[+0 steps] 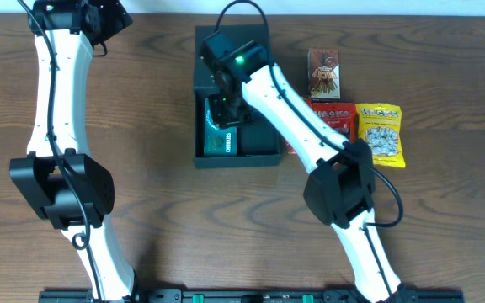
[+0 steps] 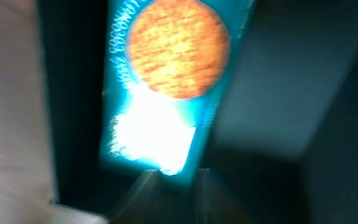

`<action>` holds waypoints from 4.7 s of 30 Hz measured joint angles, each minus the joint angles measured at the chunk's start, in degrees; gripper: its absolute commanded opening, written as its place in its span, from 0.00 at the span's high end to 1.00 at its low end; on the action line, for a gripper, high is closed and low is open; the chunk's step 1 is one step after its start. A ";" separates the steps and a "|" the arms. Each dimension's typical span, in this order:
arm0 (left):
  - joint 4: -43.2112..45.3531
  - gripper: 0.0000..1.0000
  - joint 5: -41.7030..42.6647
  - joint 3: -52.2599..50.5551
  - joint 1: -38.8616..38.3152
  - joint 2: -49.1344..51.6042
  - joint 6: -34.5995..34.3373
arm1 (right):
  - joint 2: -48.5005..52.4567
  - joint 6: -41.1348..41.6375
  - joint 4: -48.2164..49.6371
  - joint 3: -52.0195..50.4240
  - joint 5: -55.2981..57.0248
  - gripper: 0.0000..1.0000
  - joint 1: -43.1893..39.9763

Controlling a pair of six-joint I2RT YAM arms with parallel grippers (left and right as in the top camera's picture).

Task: Pack container
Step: 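Carry the teal cookie box into the black box and lower it, then release the cookie box and lift the right gripper out, then grasp the brown Pocky box with the right gripper, then lower the Pocky box into the black box beside the cookie box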

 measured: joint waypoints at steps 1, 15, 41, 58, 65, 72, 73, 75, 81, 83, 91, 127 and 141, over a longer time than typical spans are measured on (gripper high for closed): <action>-0.02 0.02 0.00 0.00 0.00 0.00 0.00 | 0.00 -0.26 0.02 -0.44 0.87 0.94 -0.52; -0.02 0.03 0.17 0.00 0.00 0.00 0.00 | 0.00 -5.01 18.05 -15.74 3.74 0.93 -3.02; -0.02 0.03 0.17 0.00 0.00 0.00 -1.09 | 0.00 -6.56 16.57 -17.73 -12.70 0.98 -3.50; -0.39 0.02 0.20 0.00 0.00 0.00 -1.53 | -0.72 -16.04 4.94 8.37 -0.46 0.95 -11.63; -0.39 0.02 0.20 0.00 0.00 0.00 -1.53 | -1.70 -20.70 11.76 6.78 7.82 0.91 -21.57; -0.39 0.02 0.17 0.00 0.00 0.00 -1.53 | -1.55 -22.03 20.68 -4.02 6.88 0.01 -31.21; -0.39 0.02 0.20 0.00 0.00 0.00 -1.53 | -1.55 -22.38 21.90 -5.05 6.51 0.01 -31.74; -0.39 0.03 0.20 0.00 0.00 0.00 -1.53 | -1.55 -22.43 24.61 -7.37 5.75 0.01 -32.20; -0.39 0.02 0.17 0.00 0.00 0.00 -1.66 | -1.53 -23.10 30.56 -12.17 4.42 0.01 -31.12; -0.39 0.02 0.17 0.00 0.00 0.00 -1.70 | -1.51 -23.56 32.20 -13.33 4.52 0.01 -30.16; -0.39 0.02 0.20 0.00 0.00 0.00 -1.70 | 1.29 -23.89 33.64 -13.57 6.32 0.01 -28.11; -0.42 0.02 0.20 0.00 0.00 0.00 -1.70 | 5.16 -21.27 20.94 -2.56 7.41 0.33 -27.61; -0.39 0.02 0.17 0.00 0.00 0.00 -1.70 | 5.11 -20.52 0.00 15.15 2.03 0.36 -20.28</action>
